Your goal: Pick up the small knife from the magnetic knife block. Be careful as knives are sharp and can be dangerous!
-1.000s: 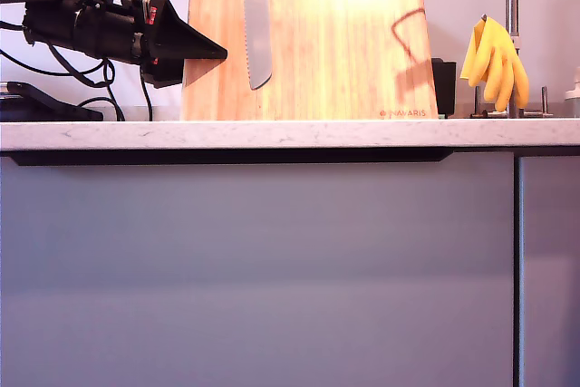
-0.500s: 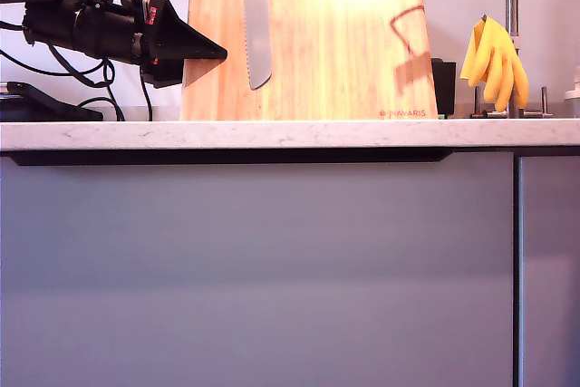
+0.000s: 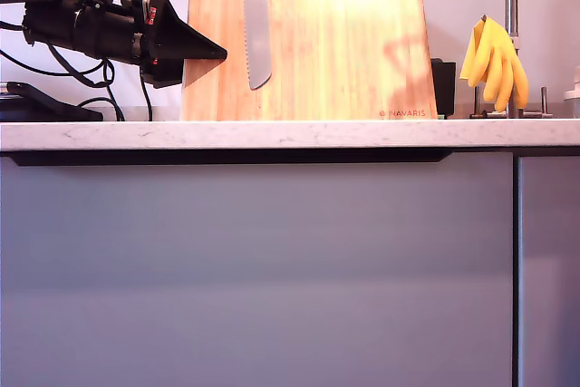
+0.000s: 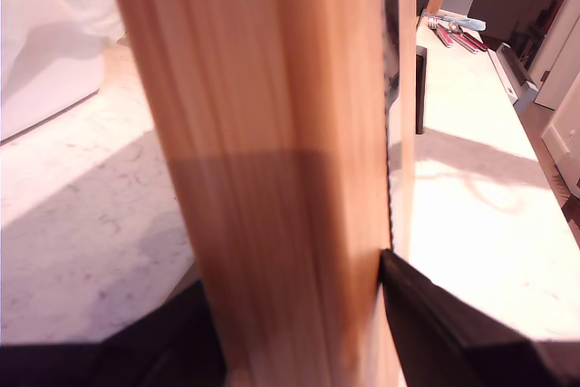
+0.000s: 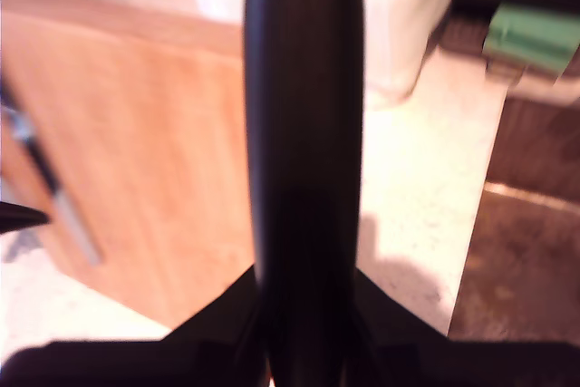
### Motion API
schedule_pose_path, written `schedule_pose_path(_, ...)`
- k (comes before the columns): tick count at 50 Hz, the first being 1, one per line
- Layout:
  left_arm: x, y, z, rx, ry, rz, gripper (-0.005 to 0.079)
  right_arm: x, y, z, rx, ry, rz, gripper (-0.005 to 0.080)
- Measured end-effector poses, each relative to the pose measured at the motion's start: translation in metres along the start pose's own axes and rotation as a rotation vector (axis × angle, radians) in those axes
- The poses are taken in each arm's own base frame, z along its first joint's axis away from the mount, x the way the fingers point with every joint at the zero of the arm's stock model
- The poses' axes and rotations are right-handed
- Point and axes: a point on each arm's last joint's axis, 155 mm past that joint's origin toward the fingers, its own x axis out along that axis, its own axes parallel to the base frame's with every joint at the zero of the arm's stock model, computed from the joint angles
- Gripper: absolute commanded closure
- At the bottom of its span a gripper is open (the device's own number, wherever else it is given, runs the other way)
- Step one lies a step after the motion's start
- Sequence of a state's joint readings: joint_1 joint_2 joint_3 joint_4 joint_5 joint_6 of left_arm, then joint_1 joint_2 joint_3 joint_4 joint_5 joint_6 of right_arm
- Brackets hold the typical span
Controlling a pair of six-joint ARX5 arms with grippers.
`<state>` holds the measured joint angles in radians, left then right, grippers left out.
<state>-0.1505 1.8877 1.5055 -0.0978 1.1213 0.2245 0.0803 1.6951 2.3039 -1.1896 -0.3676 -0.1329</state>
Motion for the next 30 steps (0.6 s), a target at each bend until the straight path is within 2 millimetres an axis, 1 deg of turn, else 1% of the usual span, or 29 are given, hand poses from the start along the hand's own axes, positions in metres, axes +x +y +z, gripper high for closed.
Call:
schedule_pose_path(3,0.0,0.0,0.0,-0.001,0.0,0.0,0.0766,-0.009,0.003,0.003,-0.007,-0.018,-0.004,0.0765)
schedule_pose_path(8,0.0,0.0,0.0,-0.001,0.0,0.001,0.0766,-0.012,0.004,0.003,-0.011,-0.027,-0.005,0.0765)
schedule_pose_path(11,0.0,0.001,0.0,-0.001,0.0,0.002,0.0766,-0.006,0.003,-0.005,-0.001,-0.002,-0.001,0.0765)
schedule_pose_path(17,0.0,0.0,0.0,-0.001,0.0,0.001,0.0766,0.014,-0.003,-0.027,0.024,0.062,0.004,0.0765)
schedule_pose_path(21,0.0,0.0,0.0,-0.002,0.0,0.001,0.0766,0.024,-0.005,-0.04,0.038,0.099,0.009,0.0765)
schedule_pose_path(30,0.0,0.0,0.0,-0.002,0.001,0.001,0.0766,0.036,-0.008,-0.051,0.047,0.123,0.012,0.0765)
